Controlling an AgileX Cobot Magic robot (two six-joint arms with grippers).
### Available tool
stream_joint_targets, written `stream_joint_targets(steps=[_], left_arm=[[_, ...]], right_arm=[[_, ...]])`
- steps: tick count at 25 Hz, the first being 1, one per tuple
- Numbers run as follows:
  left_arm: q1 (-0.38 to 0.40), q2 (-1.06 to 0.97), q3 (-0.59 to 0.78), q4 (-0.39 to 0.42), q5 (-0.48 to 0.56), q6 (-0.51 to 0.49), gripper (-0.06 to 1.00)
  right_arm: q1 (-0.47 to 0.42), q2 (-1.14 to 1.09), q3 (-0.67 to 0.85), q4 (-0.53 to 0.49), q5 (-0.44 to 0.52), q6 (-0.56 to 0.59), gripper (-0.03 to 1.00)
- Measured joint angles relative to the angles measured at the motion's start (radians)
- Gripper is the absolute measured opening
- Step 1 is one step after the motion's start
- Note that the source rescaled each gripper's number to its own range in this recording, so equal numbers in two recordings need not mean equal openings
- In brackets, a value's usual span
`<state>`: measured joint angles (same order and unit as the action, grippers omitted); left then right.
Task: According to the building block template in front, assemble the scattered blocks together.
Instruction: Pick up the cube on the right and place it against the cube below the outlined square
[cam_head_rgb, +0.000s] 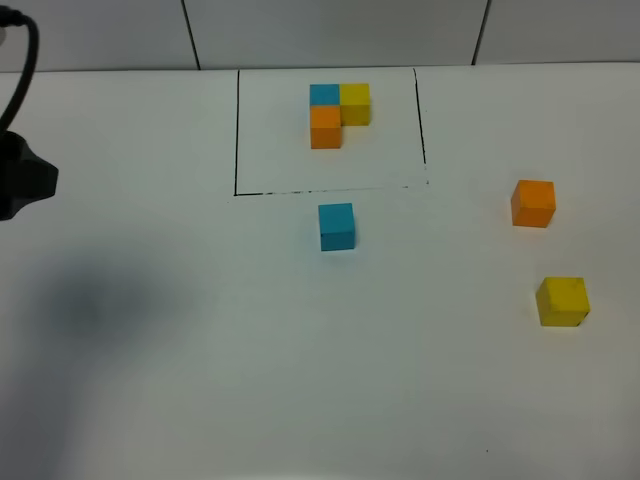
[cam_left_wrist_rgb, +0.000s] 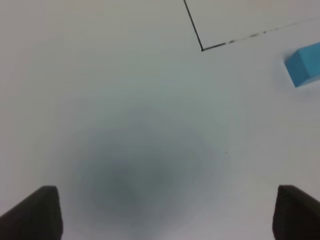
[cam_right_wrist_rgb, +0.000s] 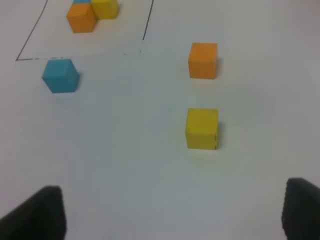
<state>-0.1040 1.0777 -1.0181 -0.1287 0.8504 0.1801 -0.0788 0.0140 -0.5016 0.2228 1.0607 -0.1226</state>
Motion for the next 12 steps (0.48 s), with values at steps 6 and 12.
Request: stream_joint_targets(steps=[6,12], left_arm=[[0.0,-0.213,0.141,0.0,-0.047,-0.025,0.78],[0.0,-0.431,0.254,-0.001,-0.052,-0.047,0.77]], right_arm=[[0.0,0.0,0.0,0.0,0.0,0.0,0.75],[0.0,0.0,0.0,0.0,0.0,0.0,0.75]])
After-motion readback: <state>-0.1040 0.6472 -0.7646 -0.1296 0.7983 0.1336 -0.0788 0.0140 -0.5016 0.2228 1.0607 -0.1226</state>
